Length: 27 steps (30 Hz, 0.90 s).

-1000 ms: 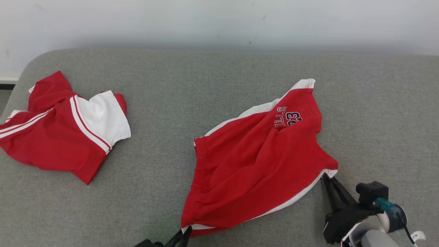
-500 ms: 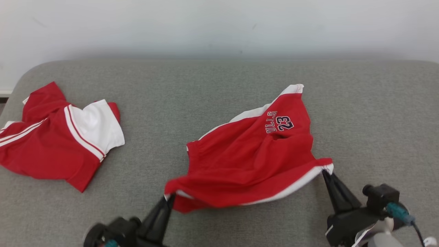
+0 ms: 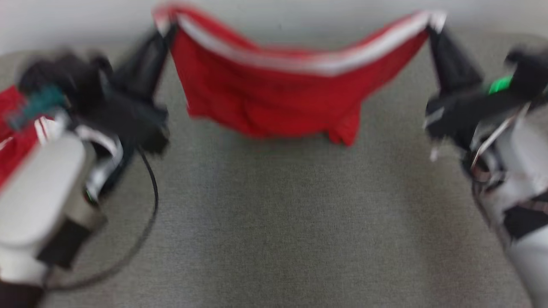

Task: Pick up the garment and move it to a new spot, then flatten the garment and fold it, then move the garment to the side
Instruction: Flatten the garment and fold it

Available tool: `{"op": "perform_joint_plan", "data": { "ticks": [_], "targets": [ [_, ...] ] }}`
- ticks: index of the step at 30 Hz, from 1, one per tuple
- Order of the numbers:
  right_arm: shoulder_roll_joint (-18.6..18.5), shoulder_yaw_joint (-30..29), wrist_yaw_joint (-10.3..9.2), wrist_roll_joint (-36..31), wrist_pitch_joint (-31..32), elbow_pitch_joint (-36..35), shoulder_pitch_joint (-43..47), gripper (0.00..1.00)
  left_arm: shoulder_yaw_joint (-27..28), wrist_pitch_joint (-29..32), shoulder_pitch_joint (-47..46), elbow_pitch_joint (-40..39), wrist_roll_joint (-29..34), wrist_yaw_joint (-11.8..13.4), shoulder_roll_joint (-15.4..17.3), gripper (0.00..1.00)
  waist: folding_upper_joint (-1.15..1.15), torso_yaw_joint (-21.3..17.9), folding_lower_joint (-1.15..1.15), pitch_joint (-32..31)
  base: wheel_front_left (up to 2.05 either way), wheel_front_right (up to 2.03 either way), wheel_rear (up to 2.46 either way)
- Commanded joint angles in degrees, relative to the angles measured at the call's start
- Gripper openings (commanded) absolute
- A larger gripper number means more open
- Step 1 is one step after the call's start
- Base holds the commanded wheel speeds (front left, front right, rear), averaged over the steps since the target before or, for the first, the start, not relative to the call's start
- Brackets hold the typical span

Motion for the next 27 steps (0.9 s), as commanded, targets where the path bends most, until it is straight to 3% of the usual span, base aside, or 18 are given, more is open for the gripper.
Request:
{"op": "perform_joint_plan", "data": {
  "ticks": [1,10,16,27],
  "targets": [
    [0.2,-0.8,0.02,0.7,0.9,1.2,-4.3,0.0,-0.7,1.1,-4.9,0.8,-1.2,0.1,1.1,0.0,-0.01,-1.9,-0.01,6.8,0.0,0.0,0.0],
    [3.2,-4.7,0.02,2.7,8.1,11.0,-35.0,0.0,-5.1,6.8,-34.7,8.1,-9.5,0.1,3.6,0.0,-0.01,-3.9,-0.01,18.7,0.0,0.0,0.0],
    [4.6,-5.7,0.02,0.4,7.8,19.6,-50.9,0.0,-9.8,6.9,-49.7,14.4,-11.9,0.1,3.9,0.0,-0.01,-5.2,-0.01,23.4,0.0,0.0,0.0],
    [6.0,-3.3,0.02,-2.1,4.8,29.7,-62.9,0.0,-17.8,3.8,-62.4,23.7,-16.3,0.1,1.8,0.0,-0.01,-5.9,-0.01,26.9,0.0,0.0,0.0]
  ]
}}
